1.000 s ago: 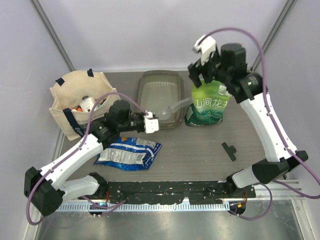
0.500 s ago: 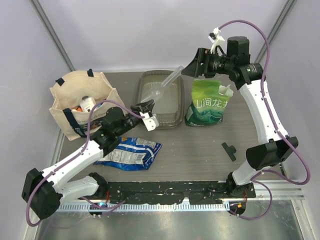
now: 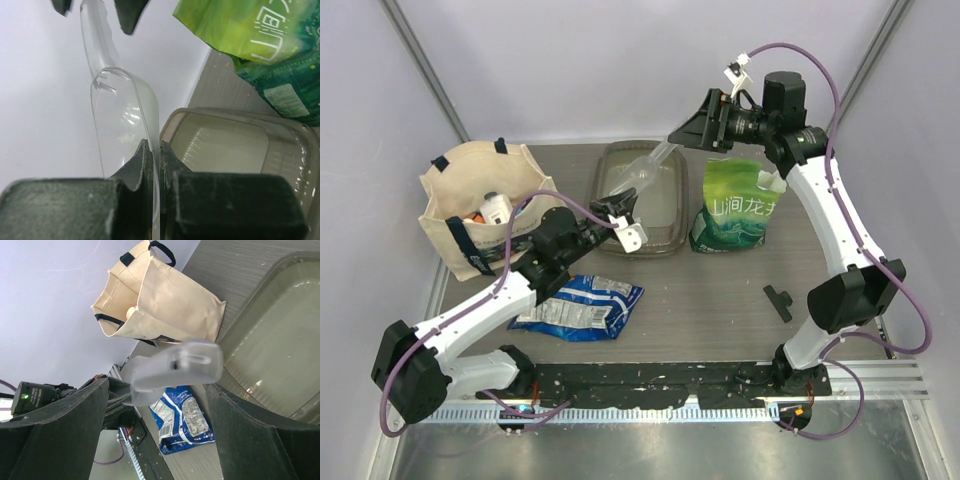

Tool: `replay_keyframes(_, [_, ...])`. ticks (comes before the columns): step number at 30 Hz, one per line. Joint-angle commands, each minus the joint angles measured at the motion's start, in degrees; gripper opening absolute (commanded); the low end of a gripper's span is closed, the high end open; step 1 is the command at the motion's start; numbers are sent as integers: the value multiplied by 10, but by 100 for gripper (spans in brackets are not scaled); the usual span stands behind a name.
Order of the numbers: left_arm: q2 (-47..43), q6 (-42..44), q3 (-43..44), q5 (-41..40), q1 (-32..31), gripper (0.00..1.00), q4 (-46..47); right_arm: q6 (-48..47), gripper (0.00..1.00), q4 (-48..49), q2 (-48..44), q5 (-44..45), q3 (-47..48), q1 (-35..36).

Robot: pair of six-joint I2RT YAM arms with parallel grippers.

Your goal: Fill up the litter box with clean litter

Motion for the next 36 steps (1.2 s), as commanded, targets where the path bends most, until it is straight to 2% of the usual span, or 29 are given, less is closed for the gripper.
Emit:
replay_keyframes(1, [5,-18,43,-32,-10,0,67,30,83,44,12,-18,3,3])
replay_keyframes(8, [13,-40,60,-20,-12,0,65,48,82,76,21,-30,5,10])
replay_keyframes(17, [28,-37,69,6,-22,0,60,47,76,99,24,-45,10,30])
replay_keyframes(21, [31,-38,70,8,-23,0,62,47,70,105,22,-47,11,32])
replay_keyframes(28, [27,-40,62,11,-24,0,64,41,51,106,15,-46,1,32])
replay_keyframes(36, [27,-25,50,12,-25,0,64,41,48,106,8,-45,3,32])
